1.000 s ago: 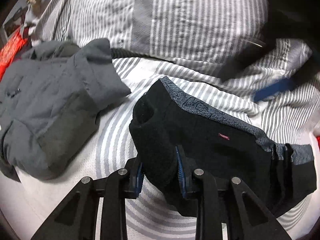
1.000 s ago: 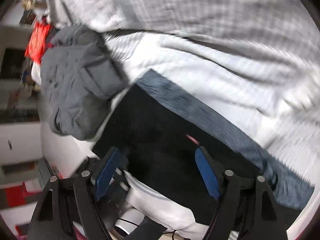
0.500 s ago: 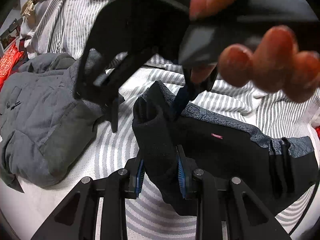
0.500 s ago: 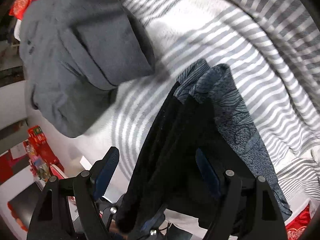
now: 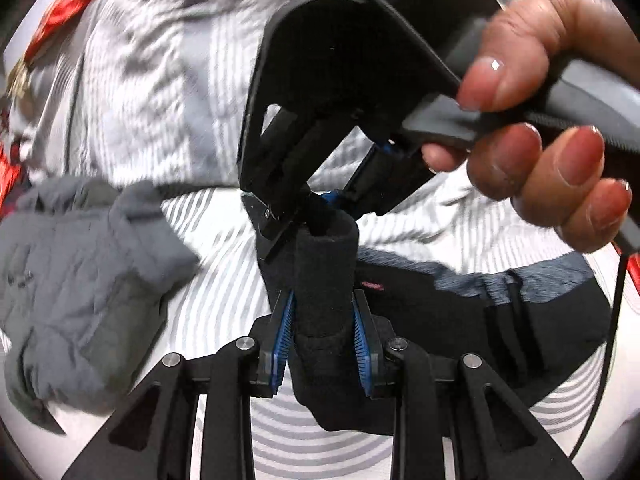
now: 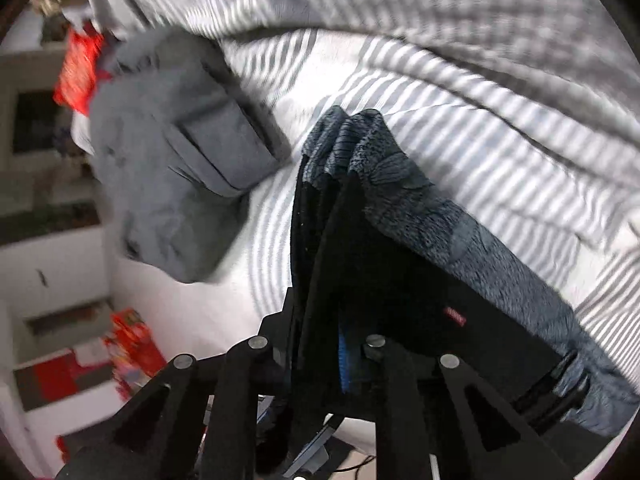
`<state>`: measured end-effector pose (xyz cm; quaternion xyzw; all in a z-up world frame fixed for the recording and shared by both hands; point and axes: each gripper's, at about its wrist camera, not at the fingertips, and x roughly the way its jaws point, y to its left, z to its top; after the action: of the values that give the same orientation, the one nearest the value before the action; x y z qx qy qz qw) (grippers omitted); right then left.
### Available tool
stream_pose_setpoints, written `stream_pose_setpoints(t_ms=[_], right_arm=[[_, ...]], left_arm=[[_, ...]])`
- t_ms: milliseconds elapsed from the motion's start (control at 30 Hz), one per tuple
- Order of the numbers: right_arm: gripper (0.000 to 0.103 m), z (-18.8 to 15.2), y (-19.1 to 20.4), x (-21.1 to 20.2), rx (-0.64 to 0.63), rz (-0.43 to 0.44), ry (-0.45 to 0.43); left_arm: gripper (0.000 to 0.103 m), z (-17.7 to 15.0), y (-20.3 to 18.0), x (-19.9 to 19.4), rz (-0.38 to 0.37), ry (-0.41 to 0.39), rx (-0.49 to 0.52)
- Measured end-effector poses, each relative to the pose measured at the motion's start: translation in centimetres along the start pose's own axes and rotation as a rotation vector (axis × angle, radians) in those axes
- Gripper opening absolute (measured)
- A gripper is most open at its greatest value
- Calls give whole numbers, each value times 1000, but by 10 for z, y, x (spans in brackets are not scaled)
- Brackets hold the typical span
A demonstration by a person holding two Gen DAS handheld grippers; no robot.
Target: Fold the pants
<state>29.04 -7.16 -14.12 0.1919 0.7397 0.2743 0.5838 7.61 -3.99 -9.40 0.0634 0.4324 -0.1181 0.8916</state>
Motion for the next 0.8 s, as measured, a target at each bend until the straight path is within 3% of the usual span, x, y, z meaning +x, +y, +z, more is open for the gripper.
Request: stream_pose_setpoints(t_ms=[267, 400, 567, 800], right_arm=[[17, -66, -63, -91, 81, 225, -215], [17, -111, -102, -134, 135, 288, -319], [17, -180, -172, -176, 244, 333, -435], [17, -255, -261, -185, 409, 420, -549]], left_arm=[[30, 21, -70, -38, -56, -67, 146], [30, 29, -119, -55, -126, -78, 228], [30, 31, -187, -61, -247, -38, 319], [30, 12, -274, -50, -353, 28, 461]])
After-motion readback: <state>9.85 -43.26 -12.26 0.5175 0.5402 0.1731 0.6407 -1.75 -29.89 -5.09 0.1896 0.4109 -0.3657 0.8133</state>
